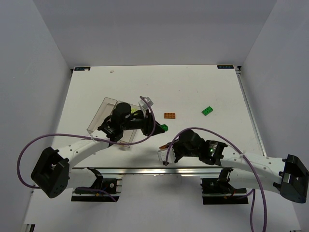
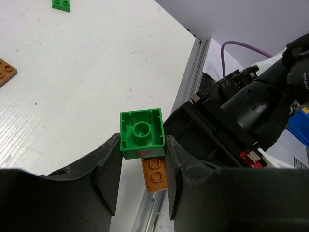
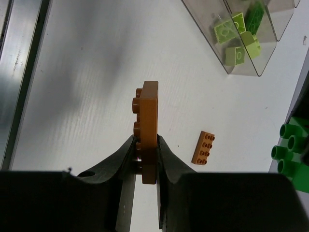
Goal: Sort the legos into containers by color
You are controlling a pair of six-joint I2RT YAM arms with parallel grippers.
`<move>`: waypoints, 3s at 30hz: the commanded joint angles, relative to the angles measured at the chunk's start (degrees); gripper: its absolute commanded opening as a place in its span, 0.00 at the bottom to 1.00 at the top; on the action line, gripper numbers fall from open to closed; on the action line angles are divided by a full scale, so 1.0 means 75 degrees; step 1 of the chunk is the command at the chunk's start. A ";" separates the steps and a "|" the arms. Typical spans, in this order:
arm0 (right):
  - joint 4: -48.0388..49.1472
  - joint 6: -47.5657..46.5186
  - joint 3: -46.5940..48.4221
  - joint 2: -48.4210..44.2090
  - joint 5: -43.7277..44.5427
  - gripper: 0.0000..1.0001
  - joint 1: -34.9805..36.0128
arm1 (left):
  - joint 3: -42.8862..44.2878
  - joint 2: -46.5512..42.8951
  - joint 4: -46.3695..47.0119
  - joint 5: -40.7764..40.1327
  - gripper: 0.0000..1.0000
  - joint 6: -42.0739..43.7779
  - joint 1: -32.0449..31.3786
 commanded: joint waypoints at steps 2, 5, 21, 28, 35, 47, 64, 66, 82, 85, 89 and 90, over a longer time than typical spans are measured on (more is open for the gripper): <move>-0.0018 0.0094 0.0019 0.0021 -0.0183 0.03 0.0061 | 0.0244 -0.0189 0.0131 -0.0062 0.08 0.0161 0.0045; -0.0006 0.0270 0.0113 -0.0142 -0.0147 0.03 0.0061 | 0.0291 -0.0270 -0.0045 -0.0167 0.08 0.0301 0.0056; 0.0052 0.2110 0.0606 -0.1010 0.0321 0.03 -0.0255 | 0.1380 -0.0189 -0.3477 -0.5475 0.00 0.0853 0.1297; 0.0111 0.2110 0.0371 -0.0729 0.0615 0.03 -0.0255 | 0.1509 0.0537 -0.3607 -0.5699 0.00 0.0759 0.2435; -0.0030 0.2239 0.0382 -0.0647 0.0568 0.03 -0.0244 | 0.1416 0.0819 -0.3678 -0.6589 0.00 0.1052 0.2763; -0.0112 0.2310 0.0418 -0.0518 0.0615 0.04 -0.0255 | 0.1568 0.1405 -0.3959 -0.7246 0.34 0.1263 0.2787; -0.0077 0.2473 0.0652 0.0044 0.0896 0.05 -0.0279 | 0.1288 -0.0233 -0.3327 -0.6368 0.75 0.1169 0.2775; -0.0100 0.2474 0.0861 0.0277 0.0884 0.05 -0.0302 | 0.1089 -0.0960 -0.3024 -0.6274 0.76 0.1146 0.2775; -0.0439 0.0659 0.5008 0.4940 0.1177 0.02 -0.0290 | 0.0478 -0.4395 -0.2061 -0.6507 0.76 0.0994 0.2764; -0.0510 0.0307 0.6379 0.5960 0.1271 0.02 -0.0220 | 0.0479 -0.4535 -0.2049 -0.6578 0.76 0.1052 0.2775; -0.0230 -0.0629 0.7611 0.6922 0.1645 0.02 -0.0068 | 0.0420 -0.4828 -0.1991 -0.6823 0.76 0.1122 0.2764; -0.0055 -0.0783 0.7961 0.7237 0.1704 0.02 0.0025 | 0.0373 -0.4899 -0.1944 -0.6847 0.76 0.1146 0.2764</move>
